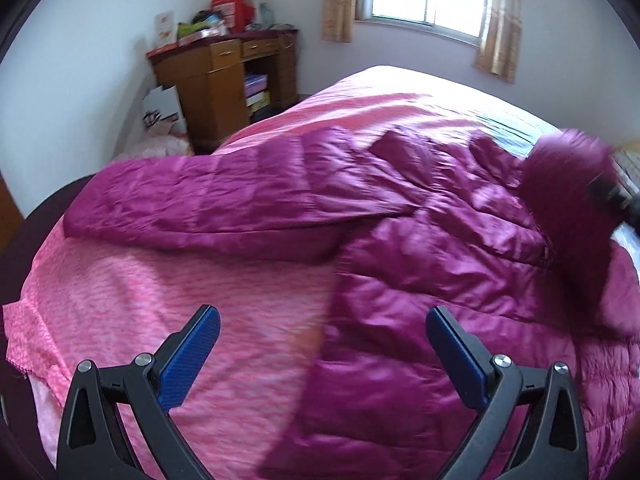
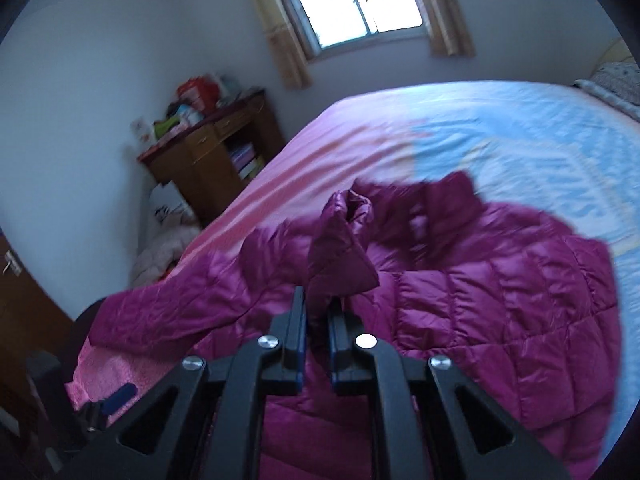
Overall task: Fold large clothes
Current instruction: 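Grasp a jacket sleeve with the right tool and fold it across the body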
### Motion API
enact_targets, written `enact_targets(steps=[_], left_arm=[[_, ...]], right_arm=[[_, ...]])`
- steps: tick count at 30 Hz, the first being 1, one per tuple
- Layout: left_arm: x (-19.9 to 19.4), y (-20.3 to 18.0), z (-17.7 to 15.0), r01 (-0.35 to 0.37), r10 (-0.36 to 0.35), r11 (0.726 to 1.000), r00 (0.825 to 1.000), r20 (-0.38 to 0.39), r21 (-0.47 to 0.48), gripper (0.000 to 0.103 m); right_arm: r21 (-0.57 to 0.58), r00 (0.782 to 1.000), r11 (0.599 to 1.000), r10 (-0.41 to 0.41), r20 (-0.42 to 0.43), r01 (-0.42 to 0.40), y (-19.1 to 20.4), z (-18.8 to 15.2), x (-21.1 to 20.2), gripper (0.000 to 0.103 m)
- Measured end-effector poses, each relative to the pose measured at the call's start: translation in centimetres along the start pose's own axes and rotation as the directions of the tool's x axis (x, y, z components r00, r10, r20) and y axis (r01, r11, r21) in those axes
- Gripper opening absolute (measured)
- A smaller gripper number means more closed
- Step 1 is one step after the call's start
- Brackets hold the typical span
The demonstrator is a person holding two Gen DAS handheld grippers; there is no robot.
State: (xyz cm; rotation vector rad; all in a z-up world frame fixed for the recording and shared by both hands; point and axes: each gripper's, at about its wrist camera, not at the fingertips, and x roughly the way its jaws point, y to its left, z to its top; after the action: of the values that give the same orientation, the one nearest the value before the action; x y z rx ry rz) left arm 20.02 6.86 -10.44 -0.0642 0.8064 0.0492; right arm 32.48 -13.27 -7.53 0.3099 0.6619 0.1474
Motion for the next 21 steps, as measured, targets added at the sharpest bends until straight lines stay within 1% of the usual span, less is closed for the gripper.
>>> enact_targets(steps=[3, 4, 5, 6, 7, 9, 10, 11, 12, 13, 14, 15, 16, 17, 19, 21], left_arm=[[0.4, 1.3, 0.1, -0.018, 0.018, 1.0, 1.0, 0.0, -0.011, 0.102], [0.5, 1.5, 0.1, -0.025, 0.025, 1.0, 1.0, -0.002, -0.01, 0.102], [0.6, 1.6, 0.2, -0.028, 0.028, 1.0, 1.0, -0.004, -0.009, 0.102], [0.7, 1.8, 0.2, -0.025, 0.025, 1.0, 1.0, -0.006, -0.009, 0.102], [0.7, 1.9, 0.2, -0.021, 0.021, 1.0, 1.0, -0.007, -0.009, 0.102], [0.8, 2.0, 0.3, -0.019, 0.019, 1.0, 1.0, -0.005, -0.009, 0.102], [0.9, 1.9, 0.4, -0.018, 0.018, 1.0, 1.0, -0.005, -0.009, 0.102], [1.0, 1.7, 0.6, -0.015, 0.015, 1.0, 1.0, -0.007, -0.007, 0.102], [1.1, 1.5, 0.8, -0.01, 0.01, 1.0, 1.0, -0.009, -0.001, 0.102], [1.0, 1.1, 1.0, -0.006, 0.006, 1.0, 1.0, -0.008, 0.006, 0.102], [1.0, 0.5, 1.4, -0.003, 0.003, 1.0, 1.0, -0.003, 0.013, 0.102], [0.8, -0.3, 1.8, 0.0, 0.0, 1.0, 1.0, 0.008, 0.026, 0.102], [0.5, -1.0, 2.2, 0.006, -0.007, 0.999, 1.0, 0.024, 0.04, 0.102], [0.2, -1.8, 2.7, 0.012, -0.014, 0.998, 0.999, 0.041, 0.054, 0.102], [-0.1, -3.7, 3.7, 0.023, -0.029, 0.995, 0.997, 0.068, 0.092, 0.102], [0.6, -6.2, 4.8, -0.007, -0.003, 0.99, 0.997, 0.075, 0.137, 0.102]], right_arm=[[0.008, 0.998, 1.0, 0.029, -0.061, -0.029, 1.0, -1.6, 3.4, 0.024], [0.012, 0.994, 0.998, 0.065, -0.093, -0.065, 0.9, -2.0, 4.6, 0.05], [0.027, 0.986, 0.994, 0.11, -0.124, -0.107, 1.4, -2.7, 5.2, 0.081], [0.06, 0.974, 0.985, 0.167, -0.151, -0.16, 1.2, -3.0, 5.6, 0.091], [0.089, 0.963, 0.973, 0.222, -0.15, -0.211, 1.1, -3.2, 5.5, 0.097], [0.099, 0.948, 0.956, 0.287, -0.137, -0.275, 0.8, -2.9, 4.6, 0.097], [0.101, 0.942, 0.947, 0.315, -0.117, -0.304, 0.5, -2.5, 3.7, 0.094], [0.103, 0.945, 0.946, 0.316, -0.079, -0.308, 0.0, -2.2, 2.8, 0.079], [0.101, 0.955, 0.952, 0.294, -0.041, -0.289, -0.7, -1.7, 1.6, 0.069], [0.093, 0.971, 0.968, 0.236, -0.029, -0.232, -1.5, -1.0, 0.7, 0.047], [0.084, 0.985, 0.983, 0.168, -0.034, -0.165, -2.2, -0.5, 0.4, 0.028], [0.075, 0.994, 0.992, 0.106, -0.032, -0.104, -3.5, 0.3, -0.2, 0.022], [0.068, 0.998, 0.997, 0.051, -0.026, -0.049, -4.9, 0.9, -0.8, 0.021], [0.064, 0.999, 0.997, -0.035, -0.014, 0.036, -6.8, 1.5, -1.7, 0.021], [0.086, 0.986, 0.983, -0.164, -0.002, 0.164, -10.3, 1.9, -3.1, 0.021], [0.134, 0.967, 0.958, -0.255, 0.001, 0.252, -13.8, 1.8, -4.3, 0.024]])
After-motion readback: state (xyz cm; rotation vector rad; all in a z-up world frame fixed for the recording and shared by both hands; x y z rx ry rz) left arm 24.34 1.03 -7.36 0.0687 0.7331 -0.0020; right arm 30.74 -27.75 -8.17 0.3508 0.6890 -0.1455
